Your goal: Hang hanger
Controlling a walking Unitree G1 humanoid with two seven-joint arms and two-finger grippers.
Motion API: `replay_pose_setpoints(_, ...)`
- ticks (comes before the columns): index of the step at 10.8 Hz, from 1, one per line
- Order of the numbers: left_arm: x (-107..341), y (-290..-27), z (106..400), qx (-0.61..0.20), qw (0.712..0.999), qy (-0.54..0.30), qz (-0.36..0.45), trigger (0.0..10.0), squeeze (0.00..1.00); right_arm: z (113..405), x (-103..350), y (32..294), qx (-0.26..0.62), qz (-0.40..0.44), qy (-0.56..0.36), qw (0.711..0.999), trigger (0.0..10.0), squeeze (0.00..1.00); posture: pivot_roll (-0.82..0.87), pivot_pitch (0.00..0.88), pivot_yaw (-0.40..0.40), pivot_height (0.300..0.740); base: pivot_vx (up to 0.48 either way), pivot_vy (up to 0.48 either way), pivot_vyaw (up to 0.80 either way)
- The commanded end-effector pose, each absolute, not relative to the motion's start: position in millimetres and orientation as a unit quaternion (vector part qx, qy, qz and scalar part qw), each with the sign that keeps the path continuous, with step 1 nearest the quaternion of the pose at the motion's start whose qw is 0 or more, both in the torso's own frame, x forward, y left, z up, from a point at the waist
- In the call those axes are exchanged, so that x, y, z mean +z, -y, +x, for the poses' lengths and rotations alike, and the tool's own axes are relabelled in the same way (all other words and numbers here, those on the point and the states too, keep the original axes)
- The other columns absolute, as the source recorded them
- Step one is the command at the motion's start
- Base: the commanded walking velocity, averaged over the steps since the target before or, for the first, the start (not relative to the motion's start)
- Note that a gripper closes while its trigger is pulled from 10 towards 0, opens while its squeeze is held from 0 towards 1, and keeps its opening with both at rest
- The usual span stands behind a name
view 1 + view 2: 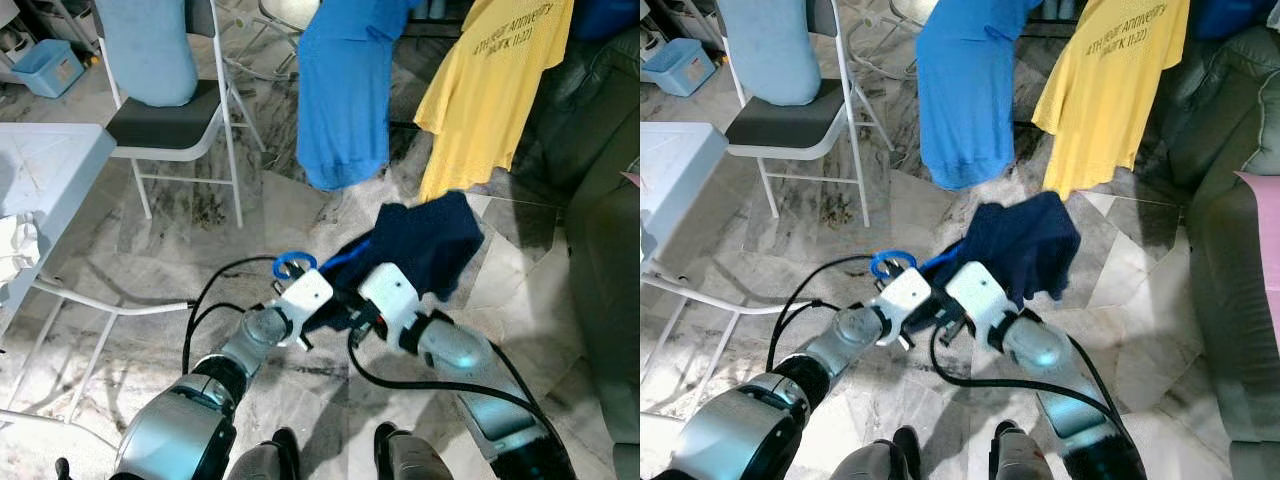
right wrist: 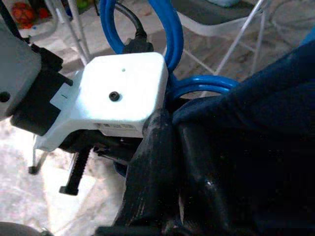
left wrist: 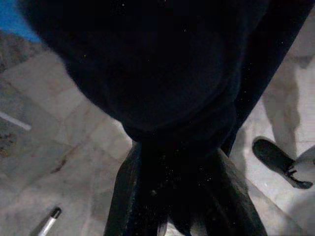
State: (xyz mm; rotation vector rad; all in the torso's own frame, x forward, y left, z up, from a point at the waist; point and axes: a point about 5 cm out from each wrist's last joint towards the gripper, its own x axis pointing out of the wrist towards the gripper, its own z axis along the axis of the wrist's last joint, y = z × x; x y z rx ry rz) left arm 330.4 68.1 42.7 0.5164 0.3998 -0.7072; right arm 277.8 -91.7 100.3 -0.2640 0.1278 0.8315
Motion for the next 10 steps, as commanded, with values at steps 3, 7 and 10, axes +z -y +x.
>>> replay_pose_setpoints(3,89,-20,343,-0.389,0.892,-0.072,0.217,10.0,0.0,233,26,84,0.464,-0.123,-0.197,0.855,0.0,0.0,-0.24,0.245,0.123,0.74,0.0,0.0,0.0)
replay_pose_setpoints(7,88,-29,346,-0.366,0.903,-0.08,0.209,10.0,0.0,261,23,137,0.277,-0.185,-0.171,0.927,1.3,0.0,-0.25,0.246,0.129,0.74,0.0,0.0,0.0)
replay_pose_setpoints(10,94,-36,353,-0.343,0.913,-0.077,0.207,10.0,0.0,264,32,152,0.273,-0.208,-0.161,0.925,10.0,1.0,-0.25,0.237,0.126,0.74,0.0,0.0,0.0)
